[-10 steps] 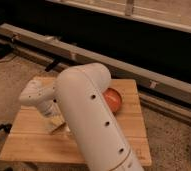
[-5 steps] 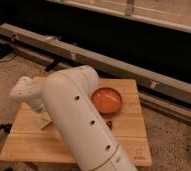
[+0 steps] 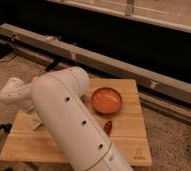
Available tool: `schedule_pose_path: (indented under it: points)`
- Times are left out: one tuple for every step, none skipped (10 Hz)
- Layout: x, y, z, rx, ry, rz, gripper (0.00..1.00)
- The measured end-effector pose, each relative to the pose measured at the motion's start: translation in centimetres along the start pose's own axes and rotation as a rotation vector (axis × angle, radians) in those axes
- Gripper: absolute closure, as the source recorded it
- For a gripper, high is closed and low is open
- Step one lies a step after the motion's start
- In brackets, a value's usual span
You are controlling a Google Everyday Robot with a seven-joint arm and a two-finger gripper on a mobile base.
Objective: Wipe the white sponge on the table
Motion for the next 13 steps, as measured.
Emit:
schedule_pose_path:
  points:
    - [-1.4, 0.5, -0.3, 0.007, -0.006, -0.029, 1.0]
    - [-2.6, 1.2, -0.5, 0.012, -0.012, -0.062, 1.0]
    - [-3.2, 1.7, -0.7, 0.016, -0.016, -0.08, 1.0]
    - [-3.8, 2.4, -0.8, 0.019, -0.023, -0.1, 1.0]
    - [-4.3, 3.2, -1.2, 0.024, -0.03, -0.12, 1.0]
    - [-4.4, 3.7, -1.3, 0.025, -0.032, -0.13, 1.0]
    - [-4.4, 4.6, -1.4, 0.027, -0.03, -0.142, 1.0]
    - [-3.9, 5.7, -1.4, 0.023, -0.028, -0.15, 1.0]
    - [-3.3, 6.7, -1.2, 0.017, -0.028, -0.149, 1.0]
    - [-2.6, 7.4, -1.0, 0.012, -0.029, -0.14, 1.0]
    - [-1.6, 8.2, -0.6, 0.005, -0.034, -0.116, 0.99]
    - [-0.8, 8.7, -0.5, 0.0, -0.054, -0.081, 0.93]
    - [0.4, 8.5, -0.6, 0.009, -0.085, -0.032, 0.82]
